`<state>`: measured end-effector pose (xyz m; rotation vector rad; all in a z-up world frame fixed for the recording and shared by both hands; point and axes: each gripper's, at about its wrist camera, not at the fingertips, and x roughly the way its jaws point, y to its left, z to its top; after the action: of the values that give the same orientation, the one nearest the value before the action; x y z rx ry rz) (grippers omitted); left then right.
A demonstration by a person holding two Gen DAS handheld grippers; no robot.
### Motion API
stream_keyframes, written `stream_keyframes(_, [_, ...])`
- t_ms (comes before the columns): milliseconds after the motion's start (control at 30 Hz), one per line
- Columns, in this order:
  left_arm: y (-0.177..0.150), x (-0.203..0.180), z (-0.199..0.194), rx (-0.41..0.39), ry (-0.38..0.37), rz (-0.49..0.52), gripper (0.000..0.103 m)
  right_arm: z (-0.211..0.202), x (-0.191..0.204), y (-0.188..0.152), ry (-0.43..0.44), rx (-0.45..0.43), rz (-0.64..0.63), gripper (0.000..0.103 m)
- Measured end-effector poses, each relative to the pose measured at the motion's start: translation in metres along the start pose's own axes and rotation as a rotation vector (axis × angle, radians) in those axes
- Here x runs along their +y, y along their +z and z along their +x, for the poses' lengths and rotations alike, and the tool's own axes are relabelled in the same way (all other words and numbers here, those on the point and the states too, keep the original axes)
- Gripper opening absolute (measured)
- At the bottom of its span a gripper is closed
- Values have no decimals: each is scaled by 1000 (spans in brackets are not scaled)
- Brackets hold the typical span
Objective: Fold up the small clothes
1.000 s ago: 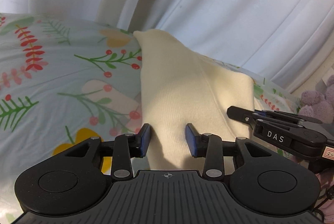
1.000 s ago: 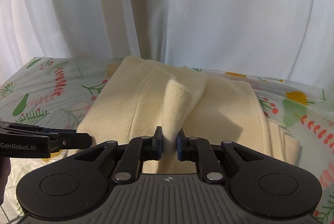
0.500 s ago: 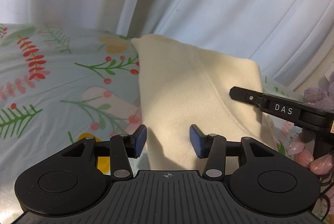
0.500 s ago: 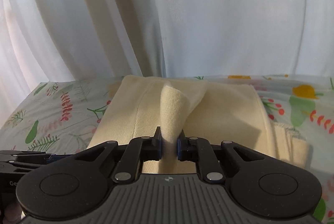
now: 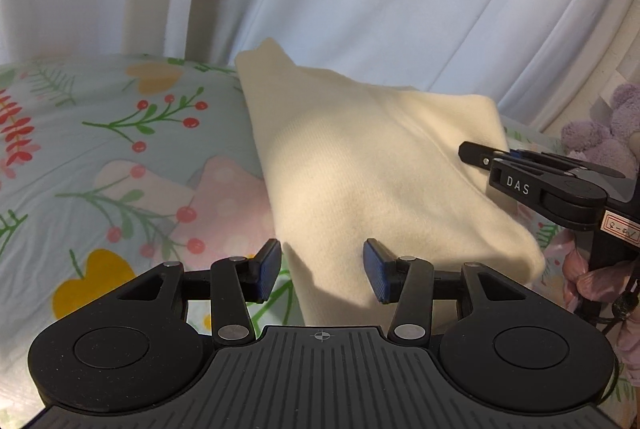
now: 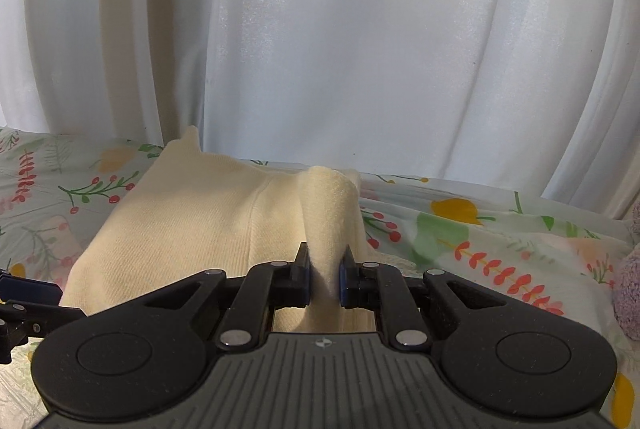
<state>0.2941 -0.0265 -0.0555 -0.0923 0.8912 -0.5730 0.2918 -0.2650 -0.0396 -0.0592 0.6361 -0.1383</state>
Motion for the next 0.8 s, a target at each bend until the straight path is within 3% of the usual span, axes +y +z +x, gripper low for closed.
stream_keyframes(367, [-3,3,10,41,-16,-12,54,5,-16,-22,-102,19,18,9])
stream_keyframes(600, [-2,3,7,39,0,6,53,0,-24,-19,-49,27,34,11])
stream_keyframes(633, [-2,4,3,30,6,5,53,-6,-29,-17,-61,18,66,16])
stream_keyframes(733, [1,12,-7,-2,40,-20,53,-25,-41,-14,-145,-48,107,17])
stream_keyframes(800, [7,17,-13,-39,58,-57,53,-34,-38,-11,-96,-88,109,17])
